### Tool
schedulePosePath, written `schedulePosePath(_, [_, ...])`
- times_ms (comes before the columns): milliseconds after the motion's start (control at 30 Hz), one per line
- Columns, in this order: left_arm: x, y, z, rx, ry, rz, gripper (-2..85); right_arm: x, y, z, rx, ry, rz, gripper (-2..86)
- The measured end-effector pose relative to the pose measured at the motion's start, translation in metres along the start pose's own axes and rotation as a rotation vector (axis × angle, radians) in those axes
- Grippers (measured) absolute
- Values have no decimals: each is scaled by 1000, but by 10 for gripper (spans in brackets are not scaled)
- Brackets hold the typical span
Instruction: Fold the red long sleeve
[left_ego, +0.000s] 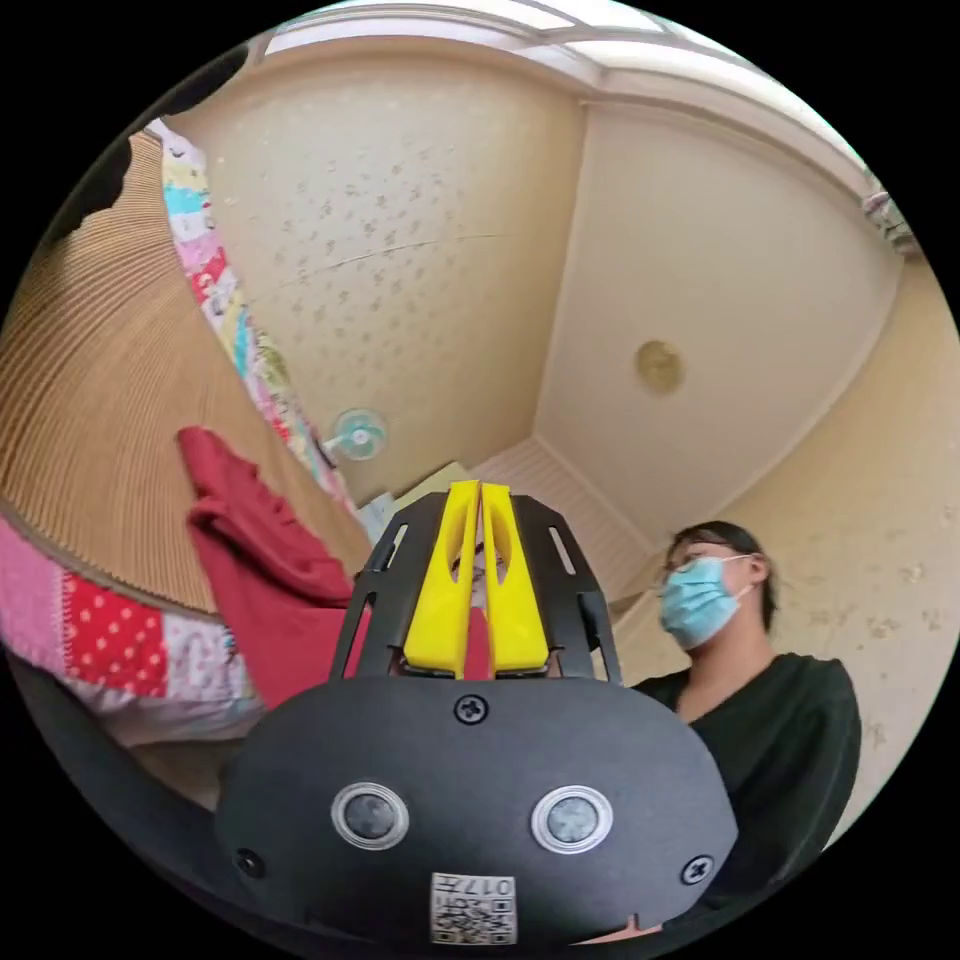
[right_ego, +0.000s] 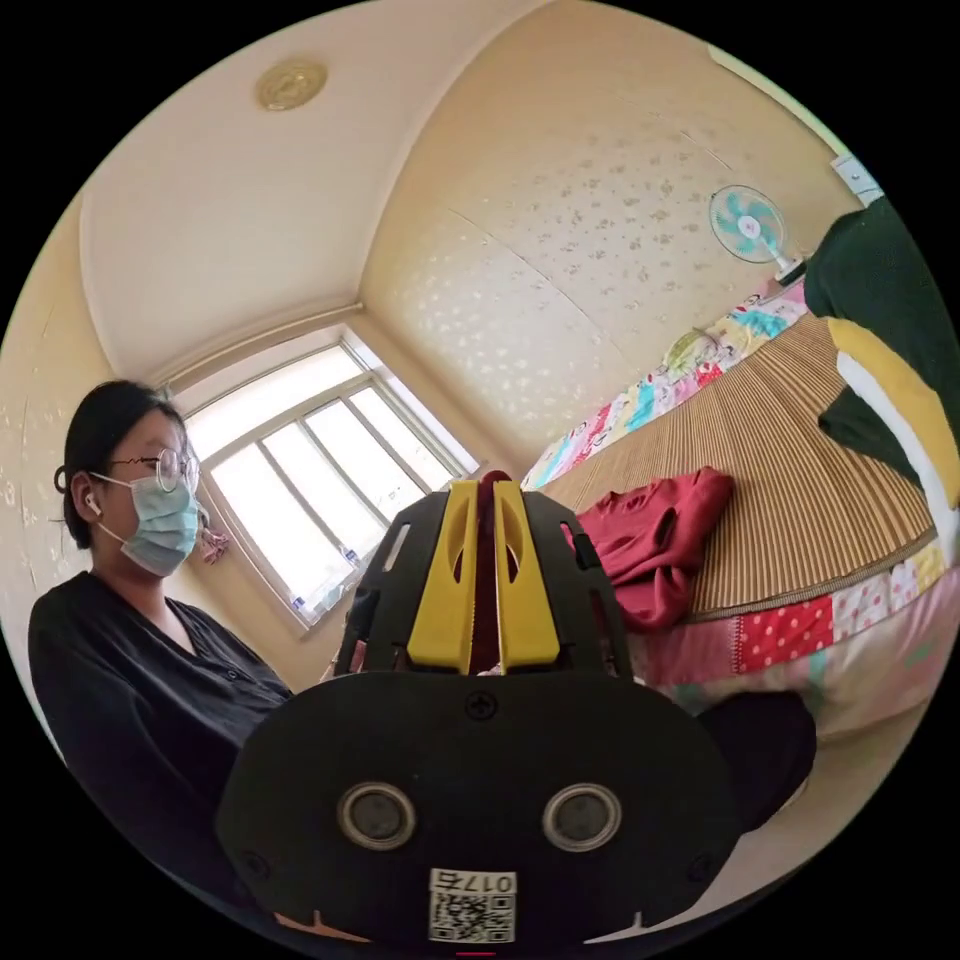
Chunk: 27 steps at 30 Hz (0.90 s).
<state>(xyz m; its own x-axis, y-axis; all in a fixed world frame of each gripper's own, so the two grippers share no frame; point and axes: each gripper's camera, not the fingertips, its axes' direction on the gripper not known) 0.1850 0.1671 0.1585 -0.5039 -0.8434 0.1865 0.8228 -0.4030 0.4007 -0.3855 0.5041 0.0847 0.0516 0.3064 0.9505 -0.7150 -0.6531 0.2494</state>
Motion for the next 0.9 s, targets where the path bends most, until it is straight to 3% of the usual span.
schedulePosePath(33, [-9, 7, 14, -53, -146, -24, -1, 12, 5, 4, -18, 9, 67, 31])
schedulePosePath(100, [-20, 21, 38, -127, -234, -33, 23, 19, 15, 9, -23, -34, 104, 31])
schedulePosePath(200, [-39, 50, 89, -280, -299, -62, 95, 16, 28, 14, -27, 0, 116, 30])
schedulePosePath(433, [-91, 109, 207, -670, -545, -144, 137, -16, 11, 41, -41, -89, 8, 32])
schedulePosePath(633, [-133, 149, 282, -901, -380, -226, 171, -59, -15, 76, -12, -138, -72, 31])
schedulePosePath(733, [-139, 161, 310, -885, -228, -251, 180, -88, -30, 107, -13, -100, -116, 30])
schedulePosePath(900, [-114, 161, 331, -802, -196, -157, 166, -127, -62, 179, -12, 26, -217, 27])
